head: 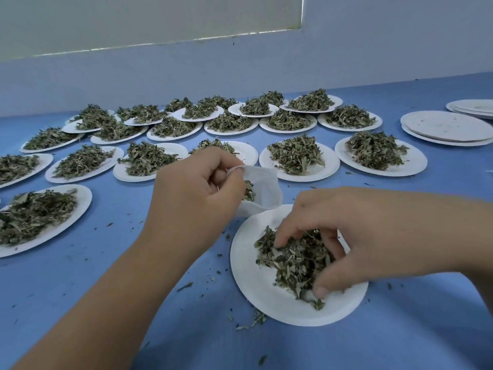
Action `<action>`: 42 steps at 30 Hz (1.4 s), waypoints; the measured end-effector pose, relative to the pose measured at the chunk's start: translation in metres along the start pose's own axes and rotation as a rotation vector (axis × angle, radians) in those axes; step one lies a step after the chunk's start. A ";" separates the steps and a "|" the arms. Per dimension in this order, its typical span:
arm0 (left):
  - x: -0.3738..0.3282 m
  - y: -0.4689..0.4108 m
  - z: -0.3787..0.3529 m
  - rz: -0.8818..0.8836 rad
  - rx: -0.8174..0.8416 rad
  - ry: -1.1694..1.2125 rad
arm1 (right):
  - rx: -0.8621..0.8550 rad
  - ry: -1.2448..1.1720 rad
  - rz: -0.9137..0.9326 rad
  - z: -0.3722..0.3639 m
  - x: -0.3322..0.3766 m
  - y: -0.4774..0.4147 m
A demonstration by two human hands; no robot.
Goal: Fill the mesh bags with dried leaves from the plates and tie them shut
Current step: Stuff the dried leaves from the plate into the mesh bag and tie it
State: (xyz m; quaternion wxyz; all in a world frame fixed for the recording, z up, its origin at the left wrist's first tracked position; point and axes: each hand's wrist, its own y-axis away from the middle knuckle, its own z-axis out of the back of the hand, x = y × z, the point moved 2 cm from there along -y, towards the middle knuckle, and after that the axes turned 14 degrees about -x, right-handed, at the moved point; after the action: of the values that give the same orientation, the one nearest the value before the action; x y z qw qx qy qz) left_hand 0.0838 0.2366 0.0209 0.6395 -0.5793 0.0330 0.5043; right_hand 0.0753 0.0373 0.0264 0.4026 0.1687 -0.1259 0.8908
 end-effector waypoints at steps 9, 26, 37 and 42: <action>0.001 0.000 -0.003 0.027 0.016 0.012 | 0.045 0.137 0.064 -0.022 -0.002 0.002; 0.002 0.000 -0.004 0.004 0.035 -0.003 | 0.092 0.288 0.086 -0.023 0.026 -0.004; -0.002 0.002 -0.003 0.029 0.024 -0.009 | -0.073 0.032 0.111 -0.016 0.017 -0.006; -0.001 0.001 -0.001 0.007 0.009 -0.028 | -0.201 -0.237 0.098 0.001 0.006 -0.008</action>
State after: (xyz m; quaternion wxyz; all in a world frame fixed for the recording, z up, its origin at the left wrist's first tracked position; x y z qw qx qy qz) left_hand 0.0830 0.2349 0.0201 0.6406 -0.5693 0.0286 0.5145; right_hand 0.0777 0.0459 0.0303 0.3558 0.2253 -0.2691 0.8662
